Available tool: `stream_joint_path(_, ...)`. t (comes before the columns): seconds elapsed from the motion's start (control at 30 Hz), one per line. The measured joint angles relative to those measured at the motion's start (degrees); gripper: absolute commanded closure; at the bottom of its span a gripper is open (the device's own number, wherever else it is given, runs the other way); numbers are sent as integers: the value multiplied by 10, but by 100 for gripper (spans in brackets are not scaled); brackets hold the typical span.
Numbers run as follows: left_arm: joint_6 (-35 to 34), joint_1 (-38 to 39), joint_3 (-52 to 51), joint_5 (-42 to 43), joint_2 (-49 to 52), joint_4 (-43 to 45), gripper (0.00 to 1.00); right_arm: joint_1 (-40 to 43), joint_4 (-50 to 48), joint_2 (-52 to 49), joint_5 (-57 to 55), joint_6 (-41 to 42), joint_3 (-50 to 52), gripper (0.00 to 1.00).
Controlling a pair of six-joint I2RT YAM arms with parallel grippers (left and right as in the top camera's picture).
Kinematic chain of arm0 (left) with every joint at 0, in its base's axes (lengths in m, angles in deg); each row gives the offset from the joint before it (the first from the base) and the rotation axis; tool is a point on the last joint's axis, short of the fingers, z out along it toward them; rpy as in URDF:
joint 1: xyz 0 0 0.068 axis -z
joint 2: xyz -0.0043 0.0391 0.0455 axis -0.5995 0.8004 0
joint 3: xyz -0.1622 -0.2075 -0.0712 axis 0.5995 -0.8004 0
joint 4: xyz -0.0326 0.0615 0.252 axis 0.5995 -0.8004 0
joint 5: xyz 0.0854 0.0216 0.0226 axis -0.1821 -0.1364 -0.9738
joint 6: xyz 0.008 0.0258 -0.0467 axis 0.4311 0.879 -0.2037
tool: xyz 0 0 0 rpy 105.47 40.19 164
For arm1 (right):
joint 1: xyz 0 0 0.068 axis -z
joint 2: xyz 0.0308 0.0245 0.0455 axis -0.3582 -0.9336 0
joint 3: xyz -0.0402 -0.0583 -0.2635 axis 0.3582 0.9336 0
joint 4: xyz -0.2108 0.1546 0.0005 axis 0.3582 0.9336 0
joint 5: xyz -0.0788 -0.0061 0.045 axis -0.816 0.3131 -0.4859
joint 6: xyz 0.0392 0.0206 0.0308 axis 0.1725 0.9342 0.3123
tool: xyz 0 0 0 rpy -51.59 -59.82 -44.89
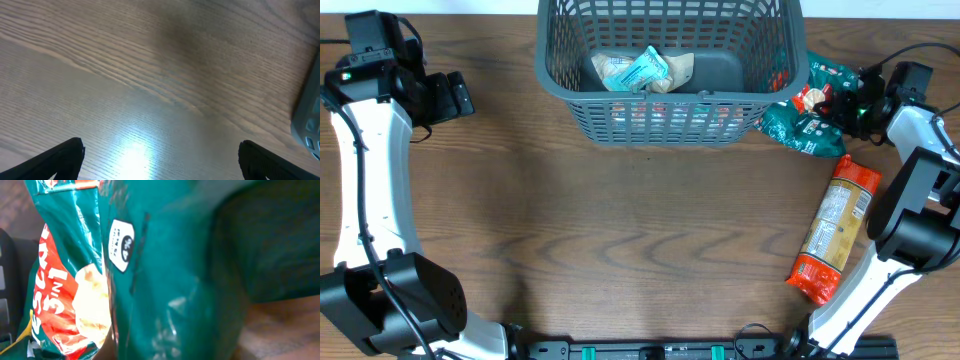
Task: Pack container
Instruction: 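Grasp the green Nescafe coffee bag with the right gripper and lift it, then carry the coffee bag with the right gripper and release it into the basket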
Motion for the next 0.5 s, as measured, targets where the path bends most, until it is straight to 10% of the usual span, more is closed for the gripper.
stream_joint_path(0.5, 0, 0, 0, 0, 0, -1, 2, -11, 44, 252, -162, -4, 41, 99)
